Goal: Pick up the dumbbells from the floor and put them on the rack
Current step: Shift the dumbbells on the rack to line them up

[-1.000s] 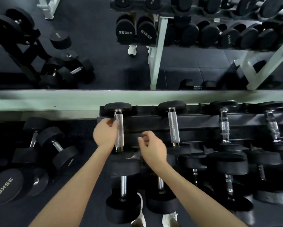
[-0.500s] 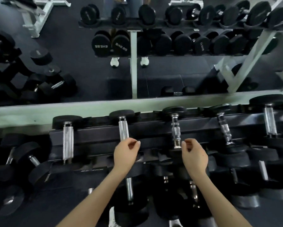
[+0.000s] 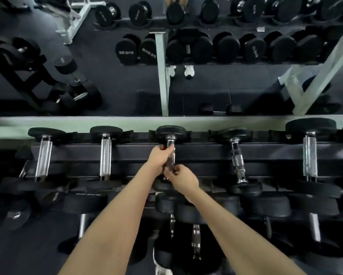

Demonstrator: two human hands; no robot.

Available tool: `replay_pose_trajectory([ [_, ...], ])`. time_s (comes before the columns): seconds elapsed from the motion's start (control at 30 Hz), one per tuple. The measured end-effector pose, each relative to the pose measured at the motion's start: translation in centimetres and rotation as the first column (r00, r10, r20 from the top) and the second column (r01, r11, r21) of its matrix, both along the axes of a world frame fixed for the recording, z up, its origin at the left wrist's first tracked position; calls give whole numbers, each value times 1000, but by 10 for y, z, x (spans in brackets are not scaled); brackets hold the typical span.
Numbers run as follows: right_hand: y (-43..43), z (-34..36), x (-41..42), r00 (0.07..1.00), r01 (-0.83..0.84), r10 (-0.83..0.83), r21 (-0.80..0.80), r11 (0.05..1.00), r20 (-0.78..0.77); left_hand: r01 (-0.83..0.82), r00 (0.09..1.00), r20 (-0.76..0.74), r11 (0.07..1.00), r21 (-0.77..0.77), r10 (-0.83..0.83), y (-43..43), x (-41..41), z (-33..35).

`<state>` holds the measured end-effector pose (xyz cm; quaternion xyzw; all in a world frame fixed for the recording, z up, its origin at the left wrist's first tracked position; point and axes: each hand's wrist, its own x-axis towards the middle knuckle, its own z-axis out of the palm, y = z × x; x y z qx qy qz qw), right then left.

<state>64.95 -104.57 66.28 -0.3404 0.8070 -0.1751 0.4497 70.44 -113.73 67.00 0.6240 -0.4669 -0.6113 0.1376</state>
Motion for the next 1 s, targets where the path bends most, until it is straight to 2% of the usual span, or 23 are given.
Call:
replay_pose_trajectory([
  [0.13,-12,-14,5,1000,-1,2,15,1000,-23,-42,995,-91,993,106,52,-15,-12,-7],
  [0.33,-20,-23,6,997,47,-48,-5,999,-53,-203,938,-240,958,201,249,-13,-15,-14],
  [0.63,-17,-12,8,997,51,-50,10,999,-54,-164,946,-241,963,212,215,-14,-13,-14],
  [0.73,-6,1,0,996,73,-75,-36,997,-41,-130,981,-130,986,105,144,-11,-13,-15],
  [0.8,12,12,-14,985,140,-148,-90,986,-90,-155,984,68,984,-92,162,-4,-10,-14],
  [0.87,37,24,-35,941,218,-263,-213,952,-212,-160,938,237,921,-354,253,11,-6,-6],
  [0.93,64,34,-64,842,293,-413,-350,890,-346,-45,957,231,872,-487,178,34,-12,6],
  [1.0,85,32,-99,759,343,-486,-368,864,-433,127,983,180,874,-469,-46,54,-32,10],
])
